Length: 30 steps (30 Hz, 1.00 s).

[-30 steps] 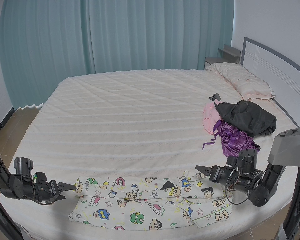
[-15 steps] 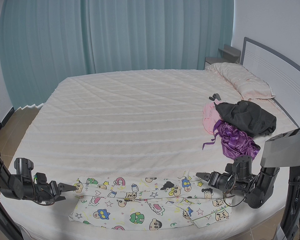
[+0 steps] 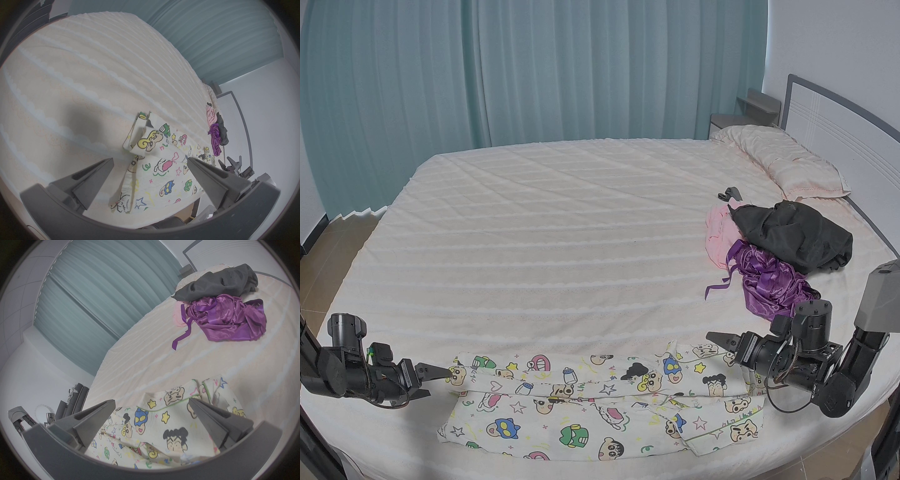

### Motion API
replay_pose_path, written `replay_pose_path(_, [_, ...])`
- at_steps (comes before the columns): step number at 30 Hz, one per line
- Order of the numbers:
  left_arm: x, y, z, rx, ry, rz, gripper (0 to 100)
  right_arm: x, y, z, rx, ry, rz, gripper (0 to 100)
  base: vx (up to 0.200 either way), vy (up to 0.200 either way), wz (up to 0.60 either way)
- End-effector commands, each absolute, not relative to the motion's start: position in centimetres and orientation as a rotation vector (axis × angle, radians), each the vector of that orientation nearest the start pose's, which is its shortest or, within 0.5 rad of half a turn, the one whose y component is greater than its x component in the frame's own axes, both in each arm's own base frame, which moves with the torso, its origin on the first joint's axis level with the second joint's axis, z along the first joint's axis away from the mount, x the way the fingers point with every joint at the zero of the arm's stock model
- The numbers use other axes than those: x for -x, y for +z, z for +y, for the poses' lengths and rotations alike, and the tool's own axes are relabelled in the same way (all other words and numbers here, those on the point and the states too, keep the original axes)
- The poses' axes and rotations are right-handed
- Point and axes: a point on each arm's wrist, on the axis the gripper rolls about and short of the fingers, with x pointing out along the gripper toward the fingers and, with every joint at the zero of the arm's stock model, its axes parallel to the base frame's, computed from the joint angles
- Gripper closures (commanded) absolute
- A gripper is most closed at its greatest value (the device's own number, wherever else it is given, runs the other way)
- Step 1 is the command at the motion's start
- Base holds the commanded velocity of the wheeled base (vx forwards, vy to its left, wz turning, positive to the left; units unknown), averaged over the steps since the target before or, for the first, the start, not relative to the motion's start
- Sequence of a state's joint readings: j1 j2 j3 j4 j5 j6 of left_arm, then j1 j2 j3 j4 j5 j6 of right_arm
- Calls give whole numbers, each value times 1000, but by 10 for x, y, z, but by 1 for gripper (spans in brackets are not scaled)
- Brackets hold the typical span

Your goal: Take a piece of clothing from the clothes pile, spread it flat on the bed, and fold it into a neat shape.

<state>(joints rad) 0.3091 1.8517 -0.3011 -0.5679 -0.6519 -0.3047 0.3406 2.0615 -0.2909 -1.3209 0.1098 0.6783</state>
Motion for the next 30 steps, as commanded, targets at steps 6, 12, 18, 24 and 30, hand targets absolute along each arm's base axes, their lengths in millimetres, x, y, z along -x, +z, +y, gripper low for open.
replay_pose_path(6, [-244, 56, 55, 691, -120, 821, 0, -229, 34, 83, -607, 247, 625, 0, 0, 0, 0])
replay_pose_path(12, [-267, 51, 42, 631, -105, 840, 0, -229, 33, 85, -604, 254, 629, 0, 0, 0, 0])
replay_pose_path(18, [-274, 42, 27, 608, -153, 885, 0, -229, 32, 86, -603, 253, 635, 0, 0, 0, 0])
replay_pose_path(24, [-276, 34, 20, 588, -154, 918, 0, -230, 30, 87, -599, 255, 643, 0, 0, 0, 0])
replay_pose_path(30, [-272, 29, 15, 578, -162, 947, 0, -231, 27, 87, -599, 250, 654, 0, 0, 0, 0])
